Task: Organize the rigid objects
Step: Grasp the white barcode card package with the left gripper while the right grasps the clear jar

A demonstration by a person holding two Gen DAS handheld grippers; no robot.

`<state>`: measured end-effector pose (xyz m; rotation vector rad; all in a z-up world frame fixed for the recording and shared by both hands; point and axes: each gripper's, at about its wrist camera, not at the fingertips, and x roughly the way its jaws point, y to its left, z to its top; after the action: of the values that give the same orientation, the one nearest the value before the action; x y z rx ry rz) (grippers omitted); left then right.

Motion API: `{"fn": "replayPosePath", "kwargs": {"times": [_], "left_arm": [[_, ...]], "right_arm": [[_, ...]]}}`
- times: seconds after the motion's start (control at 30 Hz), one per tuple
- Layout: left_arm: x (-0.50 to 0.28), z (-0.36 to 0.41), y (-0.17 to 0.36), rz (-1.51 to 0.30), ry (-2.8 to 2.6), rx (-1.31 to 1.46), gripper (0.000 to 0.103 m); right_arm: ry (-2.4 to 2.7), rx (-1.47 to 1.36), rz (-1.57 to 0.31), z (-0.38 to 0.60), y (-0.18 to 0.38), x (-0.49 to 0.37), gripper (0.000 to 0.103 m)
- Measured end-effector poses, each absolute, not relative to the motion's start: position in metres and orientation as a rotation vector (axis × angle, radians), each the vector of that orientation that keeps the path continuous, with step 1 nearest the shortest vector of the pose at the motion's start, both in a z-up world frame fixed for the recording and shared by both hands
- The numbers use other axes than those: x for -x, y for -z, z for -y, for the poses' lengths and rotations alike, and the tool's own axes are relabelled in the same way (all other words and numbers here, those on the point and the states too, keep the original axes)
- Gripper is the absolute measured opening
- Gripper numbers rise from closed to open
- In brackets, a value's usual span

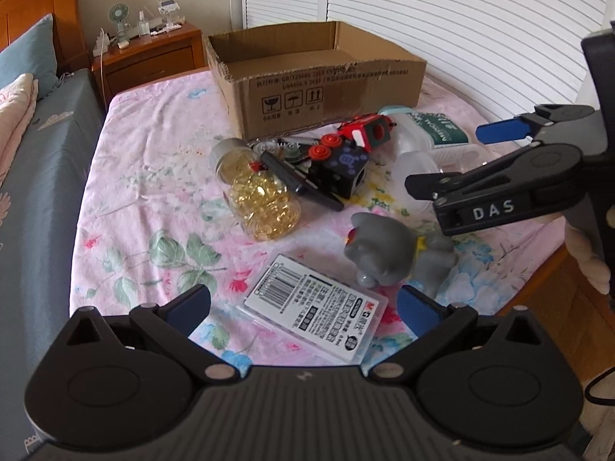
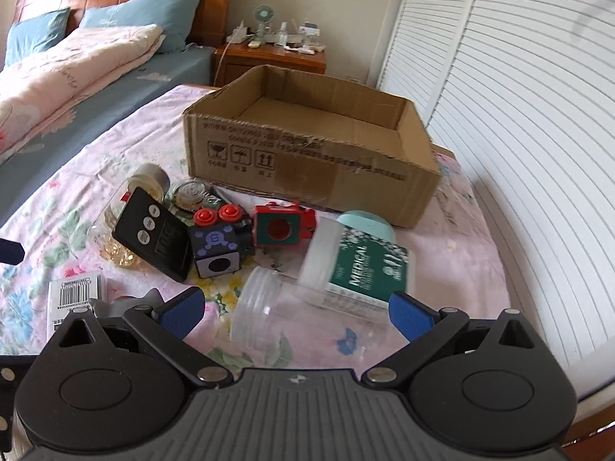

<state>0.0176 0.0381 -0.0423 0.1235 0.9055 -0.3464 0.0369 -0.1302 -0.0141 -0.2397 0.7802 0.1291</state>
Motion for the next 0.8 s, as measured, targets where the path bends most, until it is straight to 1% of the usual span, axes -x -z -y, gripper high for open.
{"fn": "replayPosePath", "kwargs": {"times": [0.2, 0.43, 0.57, 0.8], "left_arm": [[-0.022, -0.035, 0.053, -0.939, 0.362, -0.131, 0.102], [-0.024, -0.025, 0.058, -0.941, 0.393, -0.189, 0.102], [-0.027, -0.023, 0.065, -0.961, 0.401, -0.238, 0.102], [-0.031, -0.029, 0.073, -0.976, 0.461, -0.263, 0.102]], "right_arm": [[-0.074, 0.258, -0.785, 0.141, 0.023, -0.041, 0.103], [-0.013, 0.217, -0.837, 0.175, 0.038, -0.030, 0.103], [-0.015, 0.181, -0.882, 0.190, 0.049, -0.028, 0.103], [-0.081, 0.058, -0.888, 0.209, 0.057, -0.025, 0.103]]}}
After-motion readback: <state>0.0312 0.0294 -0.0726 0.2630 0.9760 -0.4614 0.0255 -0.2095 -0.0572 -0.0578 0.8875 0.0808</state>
